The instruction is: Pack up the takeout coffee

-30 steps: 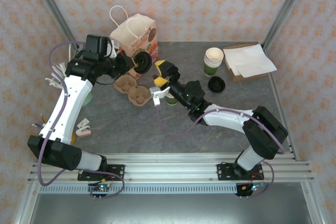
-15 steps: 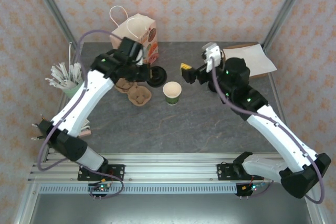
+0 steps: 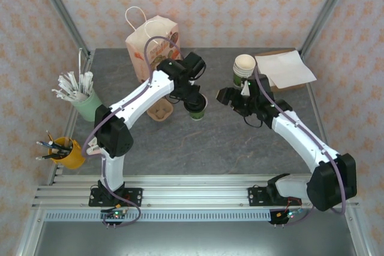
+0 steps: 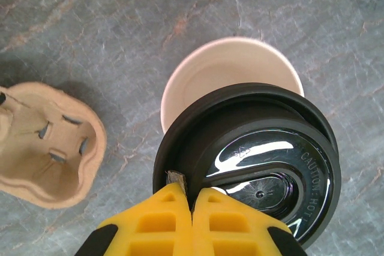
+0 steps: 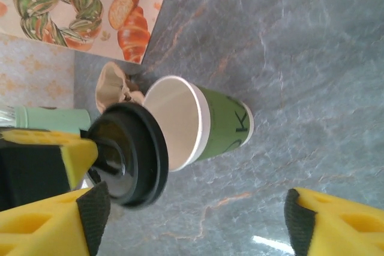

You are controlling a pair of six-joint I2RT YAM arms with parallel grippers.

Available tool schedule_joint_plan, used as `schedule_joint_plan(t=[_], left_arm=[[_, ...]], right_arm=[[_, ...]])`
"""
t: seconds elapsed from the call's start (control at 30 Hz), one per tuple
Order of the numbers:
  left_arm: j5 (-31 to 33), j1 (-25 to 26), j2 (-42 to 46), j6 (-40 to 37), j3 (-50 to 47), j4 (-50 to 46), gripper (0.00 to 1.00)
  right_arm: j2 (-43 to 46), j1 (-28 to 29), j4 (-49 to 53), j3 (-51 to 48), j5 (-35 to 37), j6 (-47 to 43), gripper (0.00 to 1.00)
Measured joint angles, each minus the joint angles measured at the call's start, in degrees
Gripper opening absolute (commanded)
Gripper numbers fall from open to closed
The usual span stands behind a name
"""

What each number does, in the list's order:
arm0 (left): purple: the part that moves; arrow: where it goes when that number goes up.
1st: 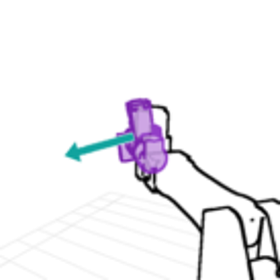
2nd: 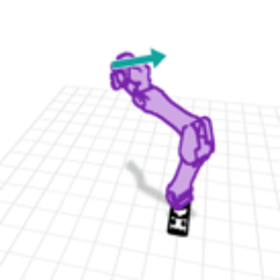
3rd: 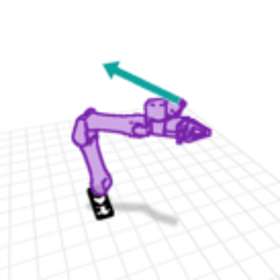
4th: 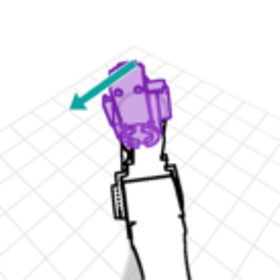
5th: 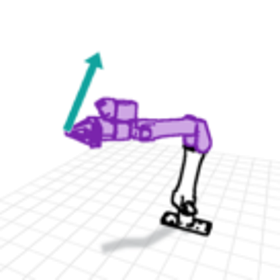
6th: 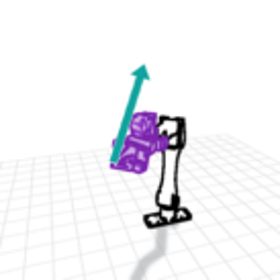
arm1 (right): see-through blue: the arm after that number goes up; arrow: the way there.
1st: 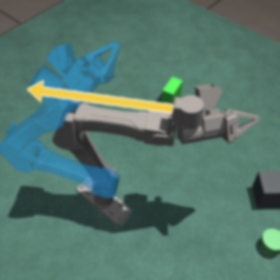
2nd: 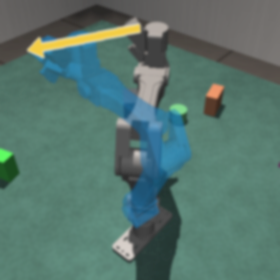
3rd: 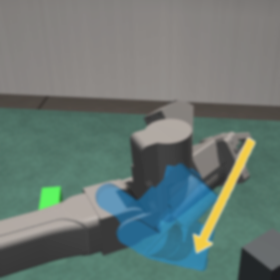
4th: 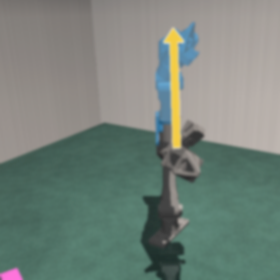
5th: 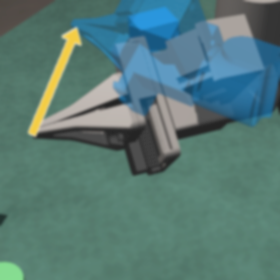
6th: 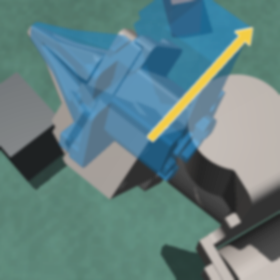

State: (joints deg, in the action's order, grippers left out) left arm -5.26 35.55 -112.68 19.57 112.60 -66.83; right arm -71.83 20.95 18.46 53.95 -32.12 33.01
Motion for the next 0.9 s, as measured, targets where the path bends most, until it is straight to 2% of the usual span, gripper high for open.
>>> schedule_joint_plan(t=[0.17,0.4,0.9], left_arm=[[0.85,-0.15,-1.07,-0.02,0.66,0.63,0.00],[-0.26,-1.40,-1.62,-0.02,0.66,1.84,0.00],[-3.96,-2.71,-3.39,-0.24,-0.59,5.38,0.00]], right_arm=[[-3.08,0.00,-10.08,-5.97,-4.17,4.17,0.71],[-9.18,0.00,-22.12,-8.11,-8.39,8.85,0.62],[-16.79,0.00,-31.91,-8.37,-12.57,11.63,0.53]])
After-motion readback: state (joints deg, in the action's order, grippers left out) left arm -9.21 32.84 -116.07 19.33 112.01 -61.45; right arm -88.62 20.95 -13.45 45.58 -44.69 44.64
